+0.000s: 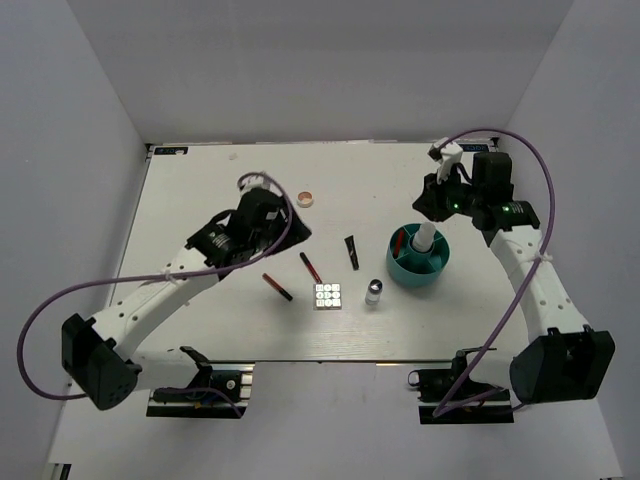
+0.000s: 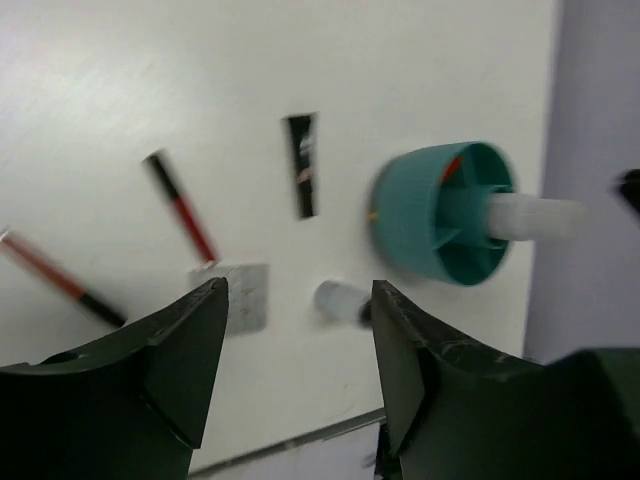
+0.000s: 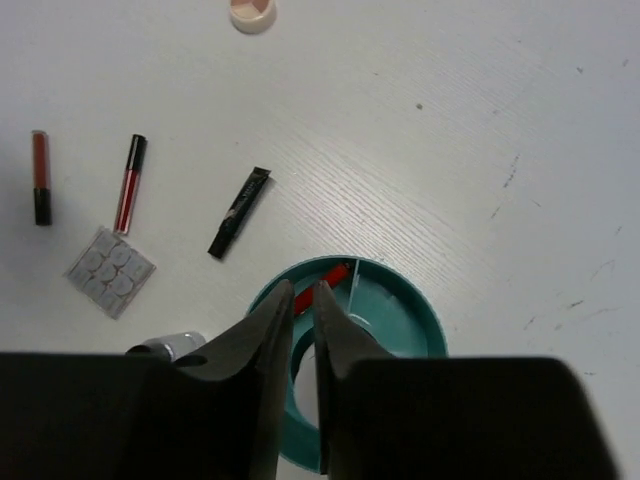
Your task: Organize the makeup
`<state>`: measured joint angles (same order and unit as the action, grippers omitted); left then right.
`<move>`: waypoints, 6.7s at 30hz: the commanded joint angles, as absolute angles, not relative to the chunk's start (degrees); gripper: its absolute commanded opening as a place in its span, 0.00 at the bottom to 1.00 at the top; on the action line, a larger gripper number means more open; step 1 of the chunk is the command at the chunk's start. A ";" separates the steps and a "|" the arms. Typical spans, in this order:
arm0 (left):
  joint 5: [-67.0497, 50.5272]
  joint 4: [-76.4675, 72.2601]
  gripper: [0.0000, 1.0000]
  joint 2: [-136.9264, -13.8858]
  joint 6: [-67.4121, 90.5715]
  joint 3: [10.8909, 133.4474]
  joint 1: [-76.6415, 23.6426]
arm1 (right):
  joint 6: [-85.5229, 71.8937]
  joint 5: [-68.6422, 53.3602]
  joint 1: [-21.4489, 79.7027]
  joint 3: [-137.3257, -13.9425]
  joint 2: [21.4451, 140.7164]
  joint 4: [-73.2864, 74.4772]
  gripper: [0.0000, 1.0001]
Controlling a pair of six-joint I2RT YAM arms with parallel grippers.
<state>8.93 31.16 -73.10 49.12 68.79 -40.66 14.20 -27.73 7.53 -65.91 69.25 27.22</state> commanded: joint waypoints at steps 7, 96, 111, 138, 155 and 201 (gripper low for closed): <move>16.79 53.67 0.68 -70.92 69.16 60.73 -39.29 | 12.49 -23.38 8.09 -76.64 75.76 26.28 0.45; 4.66 47.81 0.08 -103.38 42.28 67.58 -29.27 | 9.49 -23.03 7.65 -68.82 70.75 22.50 0.52; -23.19 20.85 0.00 -94.47 33.04 81.72 -32.95 | 8.53 -25.05 7.56 -69.79 71.28 22.85 0.10; -11.60 -6.51 0.06 -118.56 28.66 97.82 -46.93 | 7.91 -22.76 5.01 -65.39 66.27 21.62 0.17; -7.73 -2.99 0.36 -117.25 26.19 93.96 -48.08 | 8.26 -23.91 4.57 -65.21 66.09 21.62 0.33; 18.89 42.35 0.95 -49.84 55.98 53.70 -45.09 | 6.07 -9.95 43.75 -91.23 104.32 33.23 0.50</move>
